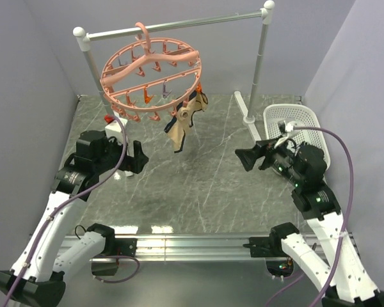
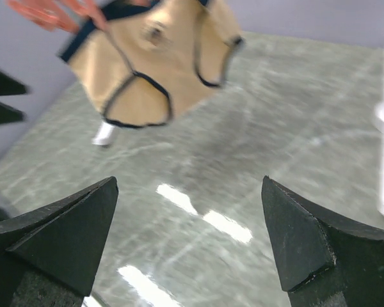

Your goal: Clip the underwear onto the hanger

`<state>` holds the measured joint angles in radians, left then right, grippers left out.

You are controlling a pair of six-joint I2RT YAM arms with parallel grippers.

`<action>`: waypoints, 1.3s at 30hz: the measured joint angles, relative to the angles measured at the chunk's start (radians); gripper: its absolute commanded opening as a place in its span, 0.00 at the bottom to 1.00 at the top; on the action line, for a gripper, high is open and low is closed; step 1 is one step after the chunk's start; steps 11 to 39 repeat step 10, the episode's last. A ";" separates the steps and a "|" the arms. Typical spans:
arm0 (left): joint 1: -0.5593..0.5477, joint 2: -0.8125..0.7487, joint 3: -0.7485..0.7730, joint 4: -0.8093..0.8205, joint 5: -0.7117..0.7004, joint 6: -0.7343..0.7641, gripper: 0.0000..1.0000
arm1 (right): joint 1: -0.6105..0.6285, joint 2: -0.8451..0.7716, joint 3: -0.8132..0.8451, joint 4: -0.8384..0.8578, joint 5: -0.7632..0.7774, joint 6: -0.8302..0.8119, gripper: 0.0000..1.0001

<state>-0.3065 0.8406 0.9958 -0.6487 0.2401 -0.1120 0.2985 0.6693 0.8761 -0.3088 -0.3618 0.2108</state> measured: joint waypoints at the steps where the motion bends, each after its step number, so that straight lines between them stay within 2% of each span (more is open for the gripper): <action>1: 0.016 -0.005 -0.002 -0.014 -0.023 0.004 0.99 | -0.017 -0.027 -0.020 -0.014 0.009 -0.005 1.00; 6: 0.088 -0.064 -0.039 -0.036 -0.116 0.015 0.99 | -0.073 -0.142 -0.106 -0.040 0.028 -0.014 1.00; 10: 0.105 -0.113 -0.055 -0.038 -0.153 0.023 0.99 | -0.118 -0.214 -0.130 -0.045 0.028 -0.011 1.00; 39: 0.105 -0.113 -0.055 -0.038 -0.153 0.023 0.99 | -0.118 -0.214 -0.130 -0.045 0.028 -0.011 1.00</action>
